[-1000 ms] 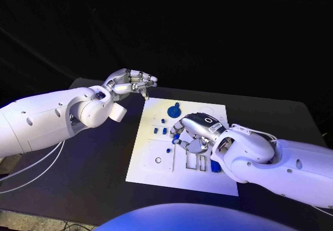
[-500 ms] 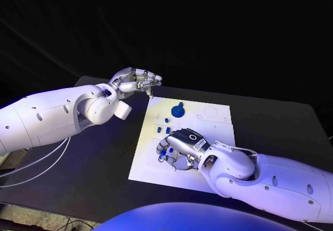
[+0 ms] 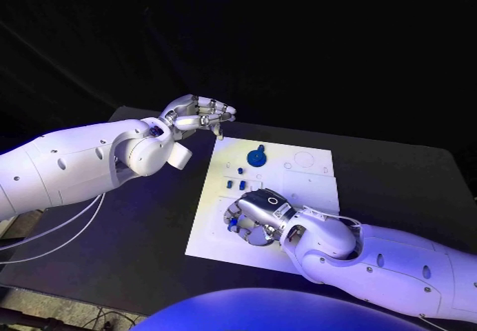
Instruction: Assemble the parts on the task board
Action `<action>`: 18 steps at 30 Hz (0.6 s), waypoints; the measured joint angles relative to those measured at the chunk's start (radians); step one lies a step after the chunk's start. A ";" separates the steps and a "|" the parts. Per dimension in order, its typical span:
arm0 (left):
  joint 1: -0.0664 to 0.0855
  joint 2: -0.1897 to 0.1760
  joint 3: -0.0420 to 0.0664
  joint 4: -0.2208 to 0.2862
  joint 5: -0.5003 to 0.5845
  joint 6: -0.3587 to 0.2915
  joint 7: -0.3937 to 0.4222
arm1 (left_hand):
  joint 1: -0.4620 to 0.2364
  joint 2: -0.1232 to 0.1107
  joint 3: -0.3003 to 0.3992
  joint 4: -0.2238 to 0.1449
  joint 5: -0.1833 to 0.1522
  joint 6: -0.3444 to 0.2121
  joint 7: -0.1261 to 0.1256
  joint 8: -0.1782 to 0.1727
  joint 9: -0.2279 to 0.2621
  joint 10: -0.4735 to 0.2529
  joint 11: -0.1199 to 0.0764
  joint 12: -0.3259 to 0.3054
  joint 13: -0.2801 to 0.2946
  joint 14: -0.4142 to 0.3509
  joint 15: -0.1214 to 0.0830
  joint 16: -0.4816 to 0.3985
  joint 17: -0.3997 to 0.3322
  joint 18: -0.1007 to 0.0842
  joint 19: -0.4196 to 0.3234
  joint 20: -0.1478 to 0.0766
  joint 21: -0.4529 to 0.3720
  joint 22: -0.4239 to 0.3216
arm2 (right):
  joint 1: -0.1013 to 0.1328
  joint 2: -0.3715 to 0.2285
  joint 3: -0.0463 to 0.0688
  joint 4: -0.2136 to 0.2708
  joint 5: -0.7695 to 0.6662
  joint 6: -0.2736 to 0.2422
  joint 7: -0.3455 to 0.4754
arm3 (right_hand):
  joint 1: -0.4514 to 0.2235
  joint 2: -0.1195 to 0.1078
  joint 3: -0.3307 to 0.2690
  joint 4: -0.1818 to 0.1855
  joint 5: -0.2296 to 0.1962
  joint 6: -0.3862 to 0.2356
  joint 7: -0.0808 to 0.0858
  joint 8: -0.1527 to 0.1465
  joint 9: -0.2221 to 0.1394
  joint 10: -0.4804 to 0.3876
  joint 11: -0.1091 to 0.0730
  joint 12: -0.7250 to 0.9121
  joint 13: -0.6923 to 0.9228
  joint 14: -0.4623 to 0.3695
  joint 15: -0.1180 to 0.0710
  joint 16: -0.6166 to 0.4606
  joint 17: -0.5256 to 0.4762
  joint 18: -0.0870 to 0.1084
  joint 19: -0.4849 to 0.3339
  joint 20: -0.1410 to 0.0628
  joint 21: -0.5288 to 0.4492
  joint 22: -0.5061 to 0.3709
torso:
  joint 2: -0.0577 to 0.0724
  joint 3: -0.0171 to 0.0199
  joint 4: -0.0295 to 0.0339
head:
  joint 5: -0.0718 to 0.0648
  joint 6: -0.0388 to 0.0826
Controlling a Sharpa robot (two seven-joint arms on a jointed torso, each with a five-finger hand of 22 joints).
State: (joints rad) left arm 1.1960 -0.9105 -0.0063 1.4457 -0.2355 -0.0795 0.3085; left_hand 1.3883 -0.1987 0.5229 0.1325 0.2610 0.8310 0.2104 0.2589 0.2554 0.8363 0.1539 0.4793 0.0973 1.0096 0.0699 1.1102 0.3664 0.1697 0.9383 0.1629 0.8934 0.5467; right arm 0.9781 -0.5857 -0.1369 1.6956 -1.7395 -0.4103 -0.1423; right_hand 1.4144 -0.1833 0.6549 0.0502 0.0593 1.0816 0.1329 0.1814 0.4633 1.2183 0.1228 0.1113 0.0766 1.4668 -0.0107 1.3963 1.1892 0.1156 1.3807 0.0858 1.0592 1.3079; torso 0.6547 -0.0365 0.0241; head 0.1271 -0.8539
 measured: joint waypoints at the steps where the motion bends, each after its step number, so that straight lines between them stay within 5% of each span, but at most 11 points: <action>1: 0.000 0.000 0.000 0.000 0.000 0.000 0.000 | 0.000 0.000 0.000 0.000 0.000 -0.001 0.001 0.000 0.000 0.000 0.000 0.000 0.000 0.000 0.000 0.000 0.000 0.000 0.000 0.000 0.000 0.000 | 0.000 0.001 0.001 -0.002 0.000 0.000 0.001 | 0.000 0.000 0.001 -0.001 0.000 0.000 0.000 0.000 0.000 0.000 0.000 0.000 0.000 0.000 0.000 0.000 0.000 0.000 0.000 0.000 0.000 0.000 | 0.000 0.0001 0.0000 | 0.000 -0.001; 18: 0.000 -0.001 0.000 0.001 0.000 0.002 -0.001 | 0.000 0.000 0.000 0.000 0.000 -0.004 0.004 0.000 0.000 0.000 0.000 0.000 0.000 0.000 0.000 0.000 0.000 0.000 0.000 0.000 0.000 0.000 | -0.003 0.002 0.002 -0.017 -0.012 -0.005 0.006 | -0.005 -0.005 0.011 -0.016 0.010 0.000 0.000 0.000 0.000 0.000 0.000 -0.002 0.010 0.000 0.000 0.000 0.000 0.000 0.000 0.000 0.000 0.000 | -0.001 -0.0012 0.0011 | 0.000 -0.006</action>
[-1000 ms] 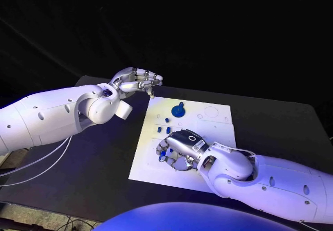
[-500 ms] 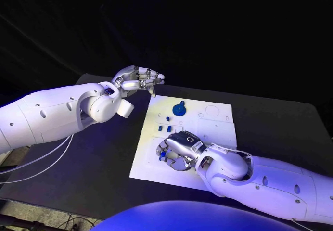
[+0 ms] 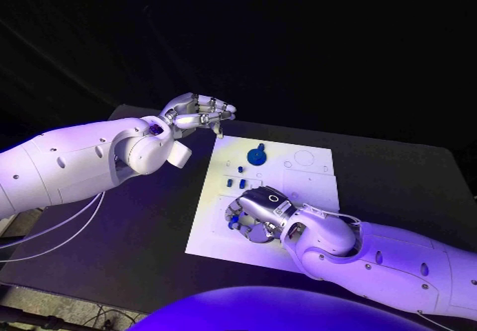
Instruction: Assemble the parts on the task board
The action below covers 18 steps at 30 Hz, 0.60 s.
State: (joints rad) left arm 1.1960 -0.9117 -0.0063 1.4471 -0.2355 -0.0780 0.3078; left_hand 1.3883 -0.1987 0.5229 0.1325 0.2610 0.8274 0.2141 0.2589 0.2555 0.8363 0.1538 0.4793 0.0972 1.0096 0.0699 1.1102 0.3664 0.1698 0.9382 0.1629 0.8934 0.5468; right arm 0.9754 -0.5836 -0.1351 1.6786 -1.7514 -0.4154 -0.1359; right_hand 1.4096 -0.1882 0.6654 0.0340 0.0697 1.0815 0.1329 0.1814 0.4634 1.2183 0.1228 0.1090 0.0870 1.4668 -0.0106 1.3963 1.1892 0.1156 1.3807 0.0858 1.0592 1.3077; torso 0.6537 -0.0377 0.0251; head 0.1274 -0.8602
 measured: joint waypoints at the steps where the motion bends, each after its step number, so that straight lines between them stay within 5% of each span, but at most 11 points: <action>1: 0.000 0.000 0.000 0.000 0.000 0.000 0.000 | 0.000 0.000 0.000 0.000 0.000 0.000 0.000 0.000 0.000 0.000 0.000 0.000 0.000 0.000 0.000 0.000 0.000 0.000 0.000 0.000 0.000 0.000 | 0.000 -0.001 0.000 0.000 -0.002 -0.001 0.000 | 0.000 0.000 0.000 0.000 0.000 0.000 0.000 0.000 0.000 0.000 0.000 0.000 0.000 0.000 0.000 0.000 0.000 0.000 0.000 0.000 0.000 0.000 | 0.000 0.0000 0.0001 | 0.000 0.000; 18: 0.000 -0.003 0.000 0.002 0.000 0.001 -0.001 | 0.000 0.000 0.000 0.000 0.000 0.000 0.000 0.000 0.000 0.000 0.000 0.000 0.000 0.000 0.000 0.000 0.000 0.000 0.000 0.000 0.000 0.000 | -0.003 -0.005 -0.002 0.004 -0.019 0.001 -0.007 | 0.001 0.001 0.005 -0.012 0.005 0.000 0.000 0.000 0.002 0.000 0.000 -0.004 -0.001 0.000 0.000 0.000 0.002 0.000 0.000 0.000 0.000 0.000 | 0.000 -0.0003 -0.0006 | 0.004 -0.005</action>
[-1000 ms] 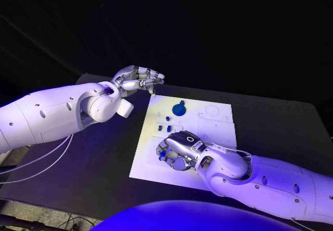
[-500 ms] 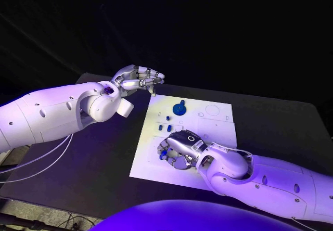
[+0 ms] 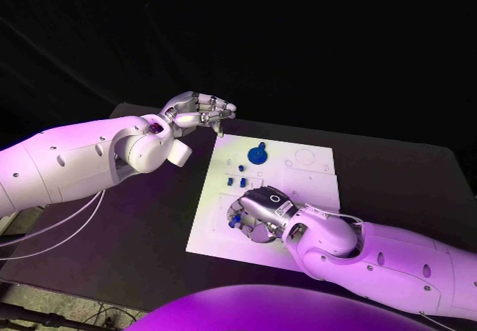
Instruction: Assemble the parts on the task board
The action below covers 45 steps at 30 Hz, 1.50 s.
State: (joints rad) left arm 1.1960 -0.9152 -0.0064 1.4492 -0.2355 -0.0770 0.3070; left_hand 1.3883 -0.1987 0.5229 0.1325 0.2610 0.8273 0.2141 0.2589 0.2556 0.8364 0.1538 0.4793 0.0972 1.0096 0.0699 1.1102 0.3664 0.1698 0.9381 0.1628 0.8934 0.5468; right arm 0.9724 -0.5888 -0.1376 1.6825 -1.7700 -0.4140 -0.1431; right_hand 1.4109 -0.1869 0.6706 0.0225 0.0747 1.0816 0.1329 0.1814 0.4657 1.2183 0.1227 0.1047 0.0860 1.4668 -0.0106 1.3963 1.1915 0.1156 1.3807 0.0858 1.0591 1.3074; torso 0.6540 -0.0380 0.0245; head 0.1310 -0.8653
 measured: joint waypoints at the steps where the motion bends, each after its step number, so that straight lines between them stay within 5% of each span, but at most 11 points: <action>1: 0.000 0.000 0.000 0.000 0.000 0.000 0.000 | 0.000 0.000 0.000 0.000 0.000 0.000 0.000 0.000 0.000 0.000 0.000 0.000 0.000 0.000 0.000 0.000 0.000 0.000 0.000 0.000 0.000 0.000 | 0.000 0.001 0.000 -0.001 0.000 0.002 -0.001 | 0.000 0.000 -0.002 -0.002 0.000 0.000 0.000 0.000 0.000 0.000 0.000 0.001 0.000 0.000 0.000 0.000 -0.001 0.000 0.000 0.000 0.000 0.000 | 0.000 0.0002 -0.0003 | 0.000 0.000; 6: 0.000 -0.001 0.000 0.002 0.000 0.000 0.000 | 0.000 0.000 0.000 0.000 0.000 0.000 0.000 0.000 0.000 0.000 0.000 0.000 0.000 0.000 0.000 0.000 0.000 0.000 0.000 0.000 0.000 0.000 | 0.001 0.007 0.001 -0.005 -0.003 0.013 -0.010 | -0.008 0.004 -0.006 -0.008 0.001 -0.005 0.005 0.000 0.000 0.000 0.000 0.001 0.000 0.000 0.000 0.000 -0.005 0.000 0.000 0.000 0.000 0.000 | 0.000 0.0003 -0.0005 | -0.001 0.000; 9: 0.000 -0.001 0.000 0.002 0.000 0.001 0.000 | 0.000 0.000 0.000 0.000 0.000 0.000 0.000 0.000 0.000 0.000 0.000 0.000 0.000 0.000 0.000 0.000 0.000 0.000 0.000 0.000 0.000 0.000 | 0.001 0.010 0.001 -0.007 -0.004 0.018 -0.014 | -0.049 -0.022 -0.030 0.000 0.042 -0.041 0.015 -0.019 -0.006 0.001 -0.001 -0.011 0.010 0.000 0.000 0.000 -0.004 0.000 0.000 0.000 -0.006 0.000 | 0.000 0.0003 -0.0005 | -0.001 0.000; 13: 0.000 -0.001 0.000 0.003 0.000 0.001 -0.001 | 0.000 0.000 0.000 0.000 0.000 0.000 0.000 0.000 0.000 0.000 0.000 0.000 0.000 0.000 0.000 0.000 0.000 0.000 0.000 0.000 0.000 0.000 | 0.001 0.013 0.001 -0.010 -0.004 0.019 -0.017 | -0.090 -0.063 -0.062 0.020 0.046 -0.081 0.025 -0.044 -0.016 0.019 -0.041 -0.033 0.002 0.000 0.010 0.004 -0.002 0.000 0.000 0.011 -0.012 0.000 | 0.000 0.0003 -0.0006 | -0.003 0.000; 19: 0.000 -0.001 0.000 0.003 0.000 0.001 -0.001 | 0.000 0.000 0.000 0.000 0.000 0.000 0.000 0.000 -0.001 0.000 0.000 0.004 0.000 0.000 0.000 0.000 0.000 0.000 0.000 0.000 0.000 -0.001 | 0.001 0.015 0.000 -0.011 -0.002 0.019 -0.021 | -0.108 -0.082 -0.090 0.030 0.048 -0.096 0.028 -0.059 -0.023 -0.034 -0.026 -0.036 -0.009 0.002 0.016 0.005 0.003 0.000 0.000 0.018 -0.020 0.001 | -0.001 0.0008 -0.0007 | -0.005 -0.001; 28: 0.000 -0.001 0.000 0.003 0.000 0.002 -0.002 | 0.000 0.000 0.000 0.000 0.000 0.000 0.000 0.000 -0.001 0.000 0.000 0.004 0.000 0.000 0.000 0.000 0.000 0.000 0.000 0.000 0.000 -0.001 | 0.001 0.013 0.000 -0.009 -0.001 -0.001 -0.025 | -0.108 -0.081 -0.137 0.036 0.047 -0.127 0.030 -0.083 -0.033 -0.110 -0.019 -0.036 -0.015 0.002 0.023 0.009 -0.001 0.000 -0.011 0.028 -0.046 0.001 | -0.001 0.0011 -0.0007 | -0.005 0.002; 38: 0.000 -0.003 0.000 0.003 0.000 0.003 -0.003 | 0.000 0.000 0.000 0.000 0.000 0.000 0.000 0.001 -0.001 -0.001 0.000 0.004 0.000 0.000 0.000 0.000 0.000 0.000 0.000 0.000 0.000 -0.001 | 0.005 -0.037 0.000 0.021 0.006 -0.061 -0.023 | -0.066 -0.053 -0.246 0.054 0.051 -0.144 0.030 -0.095 -0.041 -0.178 -0.014 0.011 -0.015 -0.002 0.027 -0.005 -0.037 0.000 -0.018 0.036 -0.098 0.000 | -0.001 0.0015 -0.0005 | -0.008 0.006; 45: 0.000 -0.012 0.000 0.004 0.000 0.003 -0.004 | 0.000 0.000 0.000 0.000 0.000 -0.004 -0.004 0.004 -0.001 -0.007 0.000 0.004 0.000 0.000 0.000 0.000 0.000 0.000 0.000 0.000 0.000 -0.001 | 0.065 -0.170 0.002 0.092 0.171 -0.106 0.041 | -0.042 -0.037 -0.281 0.082 0.072 -0.144 0.030 -0.099 -0.047 -0.165 -0.018 0.070 -0.006 -0.002 0.027 -0.021 -0.059 0.000 -0.031 0.034 -0.131 0.000 | -0.003 0.0010 -0.0016 | -0.032 0.016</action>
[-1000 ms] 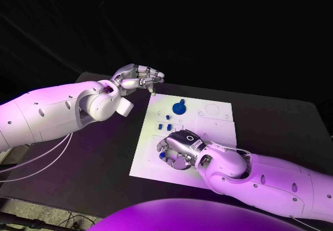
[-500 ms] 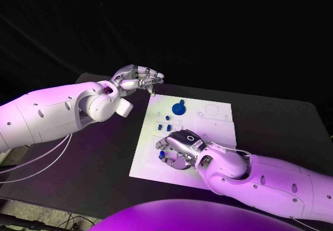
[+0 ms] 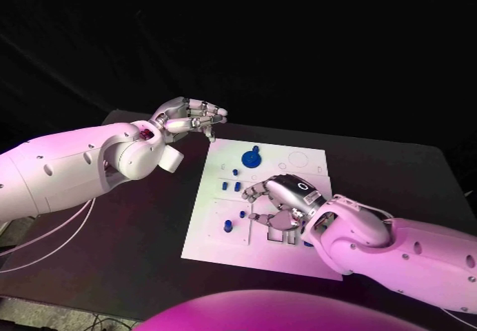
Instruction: Assemble the parts on the task board
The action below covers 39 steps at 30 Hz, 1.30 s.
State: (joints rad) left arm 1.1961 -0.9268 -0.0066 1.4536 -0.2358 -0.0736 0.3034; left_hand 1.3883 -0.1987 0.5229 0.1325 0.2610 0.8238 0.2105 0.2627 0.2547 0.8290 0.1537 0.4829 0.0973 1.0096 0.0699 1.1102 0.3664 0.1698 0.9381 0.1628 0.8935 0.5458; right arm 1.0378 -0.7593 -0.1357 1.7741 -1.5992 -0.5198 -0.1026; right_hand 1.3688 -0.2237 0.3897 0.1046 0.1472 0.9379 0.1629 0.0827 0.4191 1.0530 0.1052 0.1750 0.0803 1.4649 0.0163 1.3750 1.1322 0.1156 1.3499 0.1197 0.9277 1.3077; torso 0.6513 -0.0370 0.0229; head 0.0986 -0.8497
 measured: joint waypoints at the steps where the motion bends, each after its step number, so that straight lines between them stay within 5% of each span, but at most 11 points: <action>1: 0.000 -0.002 0.000 0.000 0.000 0.000 0.000 | 0.000 0.000 0.000 0.000 0.000 0.000 0.000 0.000 0.000 0.000 0.000 0.000 0.000 0.000 0.000 0.000 0.000 0.000 0.000 0.000 0.000 0.000 | 0.013 -0.026 0.000 0.011 0.049 -0.001 0.012 | 0.000 0.000 0.002 0.010 0.007 0.002 0.002 0.000 0.000 0.015 -0.002 0.014 0.003 0.000 0.000 0.000 0.004 0.000 0.000 0.000 0.005 0.000 | 0.000 -0.0001 -0.0006 | -0.006 0.001; 4: 0.000 -0.006 -0.001 0.000 0.000 0.000 0.000 | 0.000 0.000 0.000 0.000 0.000 0.000 0.000 0.000 0.000 0.000 0.000 0.000 0.000 0.000 0.000 0.000 0.000 0.000 0.000 0.000 0.000 0.000 | 0.049 -0.109 0.001 0.039 0.208 0.001 0.036 | -0.019 0.017 0.007 0.040 0.018 0.022 -0.008 0.003 -0.001 0.111 -0.021 0.090 0.031 0.000 -0.008 0.016 0.028 0.000 0.019 -0.012 0.050 0.000 | -0.002 -0.0007 -0.0025 | -0.024 0.005; 8: 0.000 -0.008 -0.007 0.000 0.000 -0.001 0.000 | 0.000 0.000 0.000 0.000 0.000 0.000 0.000 0.000 0.000 0.000 0.000 0.000 0.000 0.000 0.000 0.000 0.000 0.000 0.000 0.000 0.000 0.000 | 0.086 -0.206 0.000 0.059 0.369 0.018 0.037 | -0.045 -0.005 -0.025 0.059 0.008 0.058 -0.029 0.035 0.009 0.240 -0.058 0.309 0.176 0.000 -0.044 0.035 0.062 0.000 0.048 -0.040 0.109 0.000 | -0.006 0.0000 -0.0065 | -0.047 0.008; 12: -0.001 -0.010 -0.010 0.002 0.000 -0.001 0.002 | 0.000 0.000 0.000 0.000 0.000 0.000 0.000 0.000 0.000 0.000 0.000 0.000 0.000 -0.004 0.004 0.000 0.000 0.000 0.000 0.000 0.000 -0.001 | 0.099 -0.281 -0.003 0.074 0.463 0.046 0.013 | -0.059 0.004 -0.106 0.129 0.021 0.019 -0.042 0.138 0.059 0.250 -0.066 0.976 0.900 0.002 -0.045 0.072 0.123 -0.016 0.068 -0.049 0.156 0.000 | -0.011 0.0006 -0.0096 | -0.071 0.009; 15: -0.001 -0.011 -0.011 0.005 0.000 -0.001 0.004 | 0.000 0.000 0.000 0.000 0.000 0.000 0.000 0.000 0.000 0.000 0.000 0.000 0.000 -0.004 0.004 0.000 0.000 0.000 0.000 0.000 -0.004 -0.002 | 0.100 -0.323 -0.007 0.086 0.491 0.070 -0.021 | -0.072 0.017 -0.140 0.163 0.021 0.016 -0.042 0.178 0.075 0.293 -0.069 1.110 1.064 0.002 -0.045 0.088 0.156 -0.016 0.071 -0.052 0.173 0.000 | -0.014 0.0006 -0.0120 | -0.096 0.009; 18: -0.001 -0.012 -0.011 0.009 0.000 -0.001 0.005 | 0.000 0.000 0.000 0.000 0.000 0.000 0.000 0.000 0.000 0.000 0.000 0.000 0.000 -0.004 0.004 0.000 0.000 0.000 0.000 0.000 -0.004 -0.002 | 0.092 -0.352 -0.010 0.098 0.490 0.085 -0.058 | -0.078 0.022 -0.157 0.179 0.021 0.016 -0.042 0.187 0.076 0.299 -0.073 1.136 1.101 0.002 -0.045 0.093 0.170 -0.016 0.074 -0.052 0.180 0.000 | -0.016 0.0008 -0.0142 | -0.116 0.006; 24: -0.001 -0.014 -0.012 0.015 0.000 -0.001 0.008 | 0.000 0.000 0.000 0.000 0.000 0.000 0.000 0.000 0.000 0.000 0.000 0.000 0.000 -0.011 0.004 0.000 0.000 0.000 0.000 0.000 -0.004 -0.002 | 0.050 -0.371 -0.016 0.109 0.456 0.099 -0.131 | -0.103 0.036 -0.186 0.187 0.021 0.026 -0.051 0.204 0.079 0.320 -0.076 1.159 1.139 0.002 -0.052 0.108 0.176 -0.016 0.084 -0.054 0.207 0.000 | -0.021 -0.0005 -0.0199 | -0.133 -0.001; 29: -0.001 -0.014 -0.012 0.019 0.000 -0.001 0.010 | 0.000 0.000 0.000 0.000 0.000 0.000 0.000 0.000 0.000 0.000 0.000 0.000 0.000 -0.011 0.004 0.000 0.000 0.000 0.000 0.000 -0.004 -0.002 | 0.012 -0.363 -0.021 0.113 0.420 0.097 -0.179 | -0.137 0.049 -0.224 0.188 0.021 0.029 -0.055 0.219 0.079 0.333 -0.082 1.176 1.171 0.002 -0.052 0.118 0.176 -0.030 0.092 -0.059 0.229 0.000 | -0.023 -0.0024 -0.0240 | -0.141 -0.005; 39: -0.002 -0.017 -0.012 0.023 0.000 -0.001 0.010 | 0.000 0.000 0.000 0.000 0.000 0.000 0.000 0.000 -0.001 0.000 0.000 0.004 0.000 -0.011 0.004 0.000 0.000 0.000 0.000 0.000 -0.004 -0.002 | -0.013 -0.324 -0.020 0.113 0.342 0.094 -0.244 | -0.161 0.071 -0.289 0.188 0.021 0.038 -0.064 0.243 0.085 0.344 -0.086 1.183 1.192 0.002 -0.060 0.123 0.176 -0.031 0.101 -0.061 0.255 0.000 | -0.024 -0.0058 -0.0241 | -0.144 -0.009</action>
State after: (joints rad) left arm 1.1946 -0.9442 -0.0185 1.4761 -0.2358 -0.0743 0.3134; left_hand 1.3883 -0.1987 0.5229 0.1325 0.2610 0.8238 0.2105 0.2627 0.2538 0.8291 0.1537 0.4872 0.0972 0.9987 0.0736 1.1102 0.3664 0.1697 0.9381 0.1628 0.8897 0.5434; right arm 1.0247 -1.0832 -0.1557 1.8869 -1.2574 -0.4262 -0.3461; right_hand 1.2079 -0.1525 0.1006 0.2924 0.1683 0.9760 0.0992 0.3256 0.5043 1.3972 0.0196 1.3583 1.2721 1.4668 -0.0434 1.4979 1.3081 0.0841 1.4505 0.0589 1.1823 1.3081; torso 0.6269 -0.0428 -0.0012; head -0.0453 -0.8587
